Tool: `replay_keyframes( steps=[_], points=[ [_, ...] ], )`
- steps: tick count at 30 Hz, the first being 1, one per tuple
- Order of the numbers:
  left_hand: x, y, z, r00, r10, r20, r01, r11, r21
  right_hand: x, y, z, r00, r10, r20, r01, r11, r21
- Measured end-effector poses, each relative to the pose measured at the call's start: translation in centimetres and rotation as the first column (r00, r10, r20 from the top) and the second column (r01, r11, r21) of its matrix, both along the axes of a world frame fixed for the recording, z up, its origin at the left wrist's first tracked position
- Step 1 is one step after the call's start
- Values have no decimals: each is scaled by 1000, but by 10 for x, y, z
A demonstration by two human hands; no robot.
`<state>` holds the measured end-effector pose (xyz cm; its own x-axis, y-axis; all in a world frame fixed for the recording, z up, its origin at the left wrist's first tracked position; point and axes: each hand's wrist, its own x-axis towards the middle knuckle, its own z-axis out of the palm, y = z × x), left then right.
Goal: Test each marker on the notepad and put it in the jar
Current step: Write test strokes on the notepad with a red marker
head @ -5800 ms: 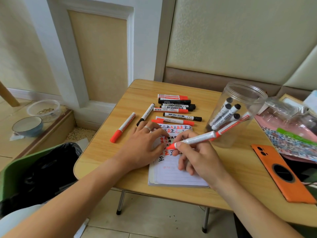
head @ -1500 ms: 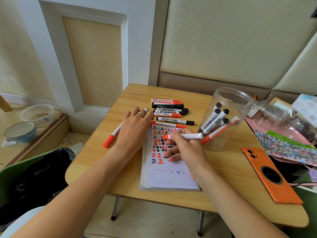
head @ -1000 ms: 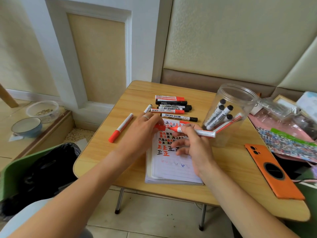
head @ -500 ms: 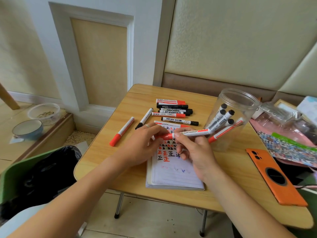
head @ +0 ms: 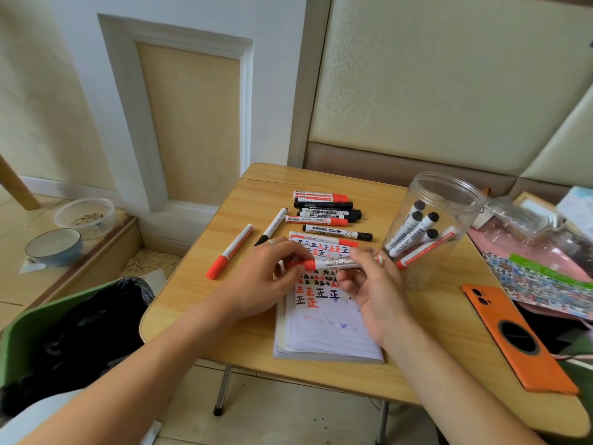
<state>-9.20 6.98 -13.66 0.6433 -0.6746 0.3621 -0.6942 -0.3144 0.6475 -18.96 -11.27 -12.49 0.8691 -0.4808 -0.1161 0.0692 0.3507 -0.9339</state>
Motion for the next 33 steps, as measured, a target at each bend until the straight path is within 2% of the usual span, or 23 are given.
replay_keyframes(
  steps=[3, 5, 8, 16, 30, 33],
  points=[
    [-2, -1, 0, 999, 12, -44, -16, 995, -101, 1, 0, -3, 1000, 11, 15, -11, 1000, -18],
    [-4, -4, -1, 998, -6, -54, -1, 990, -140, 1, 2, -4, 998, 56, 15, -55, 995, -83],
    [-11, -9, -4, 999, -32, -8, 31, 995, -91, 1, 7, -4, 993, 120, -8, -119, 966, -229],
    [-11, -14, -12, 1000, 26, -1, -26, 994, -106, 4, 12, -8, 992, 68, -105, -101, 933, -346],
    [-10, -14, -14, 1000, 0, 29, 3, 995, -96, 1, 16, -8, 994, 53, -95, -89, 904, -419],
    [-10, -16, -14, 998, 23, 64, -20, 999, -46, 2, 14, -6, 995, 31, -93, -66, 912, -405]
  ],
)
